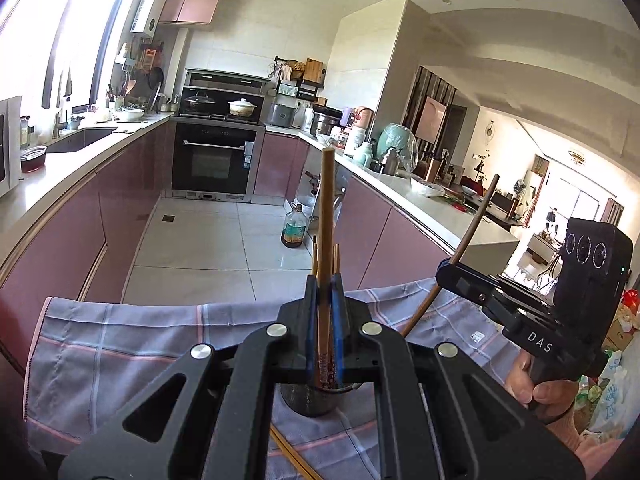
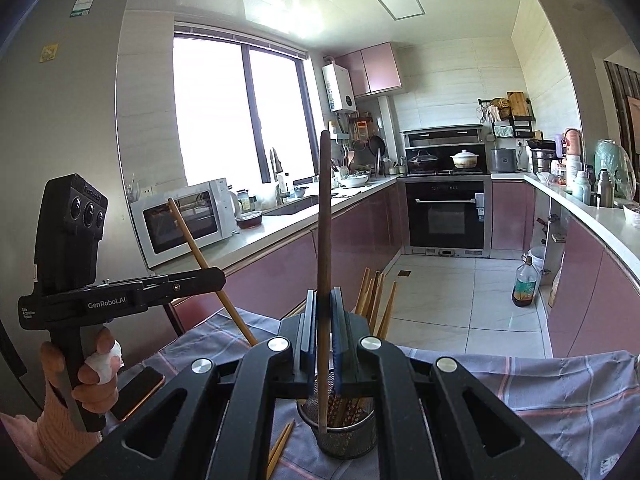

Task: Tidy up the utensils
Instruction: 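Lower the left tool's chopstick into the mesh cup and open while the right tool releases its own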

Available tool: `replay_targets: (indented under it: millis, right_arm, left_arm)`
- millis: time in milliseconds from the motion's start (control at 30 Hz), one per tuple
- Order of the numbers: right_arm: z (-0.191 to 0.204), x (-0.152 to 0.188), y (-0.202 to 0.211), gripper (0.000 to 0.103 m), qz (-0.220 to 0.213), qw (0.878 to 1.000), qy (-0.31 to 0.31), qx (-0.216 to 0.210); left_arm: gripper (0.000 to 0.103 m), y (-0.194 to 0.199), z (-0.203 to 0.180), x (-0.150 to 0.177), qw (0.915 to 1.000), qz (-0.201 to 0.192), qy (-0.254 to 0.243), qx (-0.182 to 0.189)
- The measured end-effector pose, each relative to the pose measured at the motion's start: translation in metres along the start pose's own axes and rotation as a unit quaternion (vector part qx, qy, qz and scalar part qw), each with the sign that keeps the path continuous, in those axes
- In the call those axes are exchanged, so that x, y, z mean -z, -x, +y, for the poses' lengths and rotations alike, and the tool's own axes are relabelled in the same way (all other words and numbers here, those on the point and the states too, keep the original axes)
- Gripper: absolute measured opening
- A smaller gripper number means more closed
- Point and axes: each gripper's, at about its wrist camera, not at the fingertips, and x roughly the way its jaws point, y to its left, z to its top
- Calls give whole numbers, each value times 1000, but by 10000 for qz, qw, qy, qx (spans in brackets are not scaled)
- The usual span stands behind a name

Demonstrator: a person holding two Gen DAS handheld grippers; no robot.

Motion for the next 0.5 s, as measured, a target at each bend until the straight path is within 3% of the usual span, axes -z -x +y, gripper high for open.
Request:
replay_targets:
  millis: [200,500]
  right_arm:
    - [-4,-1,-8,5,-55,9999,-49,106]
    - [-9,13,-35,5,393,9990,-129,167]
  left_arm:
    - [7,-16,-8,-1,9997,144,-158,-126]
    - [7,-47,-18,8,9968,661,-376,-230]
